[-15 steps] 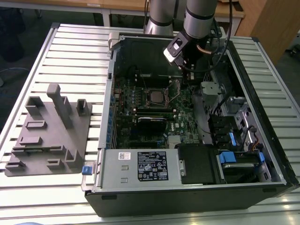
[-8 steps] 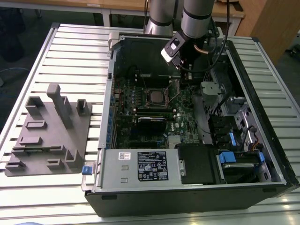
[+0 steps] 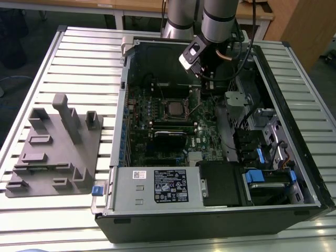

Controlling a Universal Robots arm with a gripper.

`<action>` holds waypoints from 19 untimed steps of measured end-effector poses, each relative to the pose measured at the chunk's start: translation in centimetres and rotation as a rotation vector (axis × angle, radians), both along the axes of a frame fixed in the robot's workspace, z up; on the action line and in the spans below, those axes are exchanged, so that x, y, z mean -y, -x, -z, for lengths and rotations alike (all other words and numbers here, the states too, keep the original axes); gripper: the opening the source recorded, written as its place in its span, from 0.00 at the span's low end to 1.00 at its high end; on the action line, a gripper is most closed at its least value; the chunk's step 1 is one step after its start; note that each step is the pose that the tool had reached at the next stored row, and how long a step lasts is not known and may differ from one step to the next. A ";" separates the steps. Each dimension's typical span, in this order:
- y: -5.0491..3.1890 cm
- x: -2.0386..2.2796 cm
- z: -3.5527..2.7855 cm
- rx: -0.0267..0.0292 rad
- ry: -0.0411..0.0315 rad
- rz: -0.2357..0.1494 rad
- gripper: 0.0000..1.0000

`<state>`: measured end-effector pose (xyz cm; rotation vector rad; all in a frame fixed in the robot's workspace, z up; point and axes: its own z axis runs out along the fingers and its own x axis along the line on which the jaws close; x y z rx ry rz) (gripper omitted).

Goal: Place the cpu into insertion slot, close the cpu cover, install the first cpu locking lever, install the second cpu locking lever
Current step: 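Close the cpu cover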

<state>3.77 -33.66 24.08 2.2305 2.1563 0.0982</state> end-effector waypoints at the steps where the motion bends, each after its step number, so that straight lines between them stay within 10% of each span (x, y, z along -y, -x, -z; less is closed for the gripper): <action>1: 0.28 0.00 0.00 0.0000 0.0001 0.000 0.11; 13: 4.70 0.00 0.00 0.0008 0.0001 0.000 0.11; 19: 5.05 0.00 0.01 0.0009 0.0000 0.000 0.11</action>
